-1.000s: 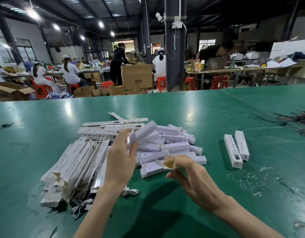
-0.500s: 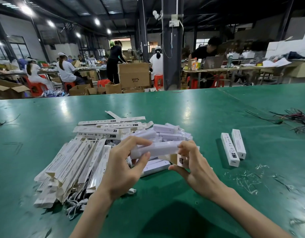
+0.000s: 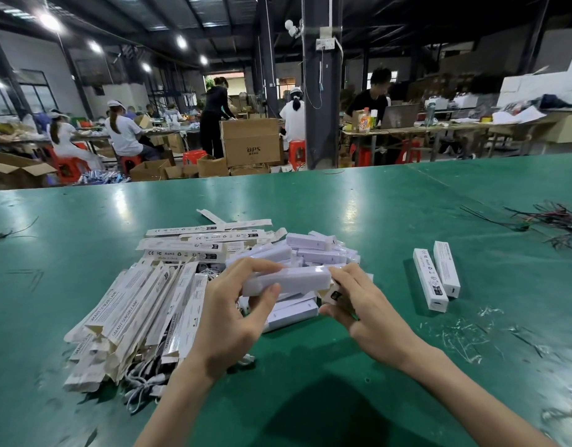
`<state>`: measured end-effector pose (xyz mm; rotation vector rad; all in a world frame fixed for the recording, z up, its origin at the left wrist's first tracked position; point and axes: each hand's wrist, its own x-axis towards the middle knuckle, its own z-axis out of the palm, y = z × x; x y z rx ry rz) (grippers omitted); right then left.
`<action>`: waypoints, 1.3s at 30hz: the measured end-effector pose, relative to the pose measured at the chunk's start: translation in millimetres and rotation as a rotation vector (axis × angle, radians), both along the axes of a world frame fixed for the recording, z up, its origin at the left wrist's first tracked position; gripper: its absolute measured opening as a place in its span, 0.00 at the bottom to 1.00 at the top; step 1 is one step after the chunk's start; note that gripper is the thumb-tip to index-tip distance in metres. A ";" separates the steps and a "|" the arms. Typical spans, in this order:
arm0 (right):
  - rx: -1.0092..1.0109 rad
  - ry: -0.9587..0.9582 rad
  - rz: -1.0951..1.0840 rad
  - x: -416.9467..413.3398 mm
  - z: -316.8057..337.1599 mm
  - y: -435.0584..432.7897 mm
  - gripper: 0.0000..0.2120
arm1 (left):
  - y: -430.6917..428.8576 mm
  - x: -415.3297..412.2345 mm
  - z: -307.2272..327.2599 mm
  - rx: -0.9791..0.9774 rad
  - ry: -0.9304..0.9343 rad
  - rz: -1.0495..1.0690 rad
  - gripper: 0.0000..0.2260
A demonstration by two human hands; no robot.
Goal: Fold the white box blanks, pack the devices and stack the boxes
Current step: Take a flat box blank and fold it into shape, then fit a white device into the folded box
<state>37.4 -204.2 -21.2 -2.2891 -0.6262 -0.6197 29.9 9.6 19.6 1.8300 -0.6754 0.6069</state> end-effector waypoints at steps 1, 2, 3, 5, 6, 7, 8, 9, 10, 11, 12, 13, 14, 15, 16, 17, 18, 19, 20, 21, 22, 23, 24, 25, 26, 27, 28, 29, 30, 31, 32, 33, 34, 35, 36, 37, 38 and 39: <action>0.007 -0.016 0.003 0.8 0.3 -0.1 0.23 | 0.6 0.2 -0.4 -0.005 0.004 0.002 0.07; 0.015 -0.029 0.001 1.7 0.4 -0.4 0.23 | 0.6 0.5 -0.4 -0.006 0.005 0.004 0.07; 0.026 -0.040 -0.004 2.3 0.0 -0.9 0.23 | 0.3 0.5 -0.4 -0.005 0.002 0.006 0.07; 0.068 -0.044 -0.020 2.7 -1.6 -1.0 0.25 | -0.6 0.5 -0.2 0.004 -0.015 0.017 0.07; 0.096 -0.034 -0.023 2.5 -2.4 -0.9 0.26 | -0.9 0.7 -0.4 0.011 -0.023 0.026 0.06; 0.119 -0.024 -0.021 2.7 -3.1 -0.8 0.27 | -0.7 1.1 -0.6 0.015 -0.025 0.035 0.06; 0.136 -0.018 -0.017 3.1 -3.7 -0.9 0.28 | -0.4 1.5 -0.8 0.015 -0.022 0.043 0.06; 0.146 -0.011 -0.016 3.6 -4.5 -1.4 0.29 | 0.1 2.0 -0.9 0.014 -0.017 0.049 0.06; 0.153 0.000 -0.017 4.0 -5.0 -2.0 0.30 | 0.5 2.8 -1.0 0.014 -0.011 0.055 0.06; 0.158 0.015 -0.016 4.2 -5.1 -2.7 0.31 | 1.2 3.7 -1.2 0.021 -0.008 0.059 0.06; 0.167 0.029 -0.008 4.0 -5.0 -3.1 0.31 | 1.6 4.5 -1.2 0.032 -0.005 0.059 0.06; 0.175 0.035 0.005 3.5 -4.8 -3.3 0.31 | 1.9 4.9 -1.3 0.047 -0.007 0.062 0.08; 0.179 0.030 0.017 2.9 -4.5 -3.2 0.32 | 2.2 5.2 -1.3 0.061 -0.011 0.064 0.10; 0.178 0.020 0.029 2.3 -3.9 -2.9 0.33 | 2.6 5.5 -1.2 0.070 -0.014 0.064 0.10; 0.178 0.015 0.047 1.8 -3.2 -2.7 0.34 | 3.0 5.7 -1.1 0.072 -0.020 0.063 0.09; 0.180 0.022 0.069 1.3 -2.2 -2.3 0.34 | 3.5 5.8 -0.8 0.073 -0.026 0.064 0.08; 0.180 0.036 0.091 0.8 -1.0 -2.0 0.34 | 3.9 6.0 -0.3 0.073 -0.034 0.068 0.07; 0.172 0.046 0.107 0.1 -0.2 -1.6 0.33 | 4.4 6.4 0.1 0.079 -0.044 0.073 0.08; 0.154 0.050 0.113 -0.6 0.7 -1.0 0.31 | 5.0 6.8 0.5 0.092 -0.059 0.078 0.08; 0.134 0.051 0.114 -1.3 0.9 -0.7 0.30 | 5.5 7.2 0.8 0.109 -0.072 0.082 0.08; 0.118 0.050 0.112 -1.6 0.7 -0.6 0.29 | 5.9 7.5 0.9 0.127 -0.081 0.086 0.08; 0.107 0.046 0.110 -1.5 0.4 -0.7 0.29 | 6.3 8.0 0.8 0.142 -0.087 0.088 0.08; 0.100 0.044 0.109 -1.5 0.2 -0.5 0.29 | 6.8 8.3 0.6 0.153 -0.094 0.089 0.08; 0.100 0.049 0.113 -1.6 0.2 -0.1 0.28 | 7.2 8.4 0.3 0.160 -0.101 0.090 0.08; 0.104 0.058 0.118 -1.8 0.4 0.3 0.27 | 7.3 8.2 0.2 0.165 -0.108 0.092 0.09; 0.107 0.062 0.119 -2.0 0.6 0.7 0.26 | 7.2 8.2 0.4 0.169 -0.116 0.096 0.09; 0.109 0.059 0.117 -2.0 0.8 0.9 0.26 | 6.9 8.0 0.7 0.170 -0.123 0.100 0.09; 0.114 0.054 0.119 -1.8 0.5 1.1 0.25 | 6.4 7.9 0.9 0.167 -0.126 0.103 0.09; 0.121 0.051 0.123 -1.6 0.2 1.1 0.25 | 5.9 7.5 1.0 0.163 -0.125 0.106 0.09; 0.127 0.046 0.128 -1.3 0.2 1.0 0.25 | 5.4 7.5 1.1 0.159 -0.120 0.109 0.09; 0.130 0.042 0.132 -1.0 0.0 0.7 0.25 | 5.0 7.4 1.1 0.157 -0.114 0.112 0.10; 0.132 0.041 0.134 -0.7 -0.3 0.3 0.26 | 4.8 7.4 1.1 0.154 -0.109 0.115 0.10; 0.132 0.042 0.132 -0.6 -0.6 -0.2 0.27 | 4.8 7.5 1.0 0.150 -0.108 0.121 0.10; 0.131 0.041 0.127 -0.4 -0.6 -0.7 0.28 | 5.1 7.6 1.1 0.147 -0.110 0.129 0.10; 0.130 0.040 0.124 -0.3 -0.6 -1.3 0.29 | 5.5 8.0 1.4 0.143 -0.111 0.138 0.09; 0.129 0.040 0.122 -0.1 -0.8 -1.9 0.28 | 5.8 8.2 1.9 0.138 -0.107 0.142 0.09; 0.128 0.042 0.123 0.1 -1.0 -2.4 0.28 | 5.9 8.3 2.3 0.133 -0.101 0.141 0.09; 0.127 0.043 0.126 0.0 -1.2 -2.5 0.27 | 5.7 8.2 2.5 0.130 -0.098 0.140 0.08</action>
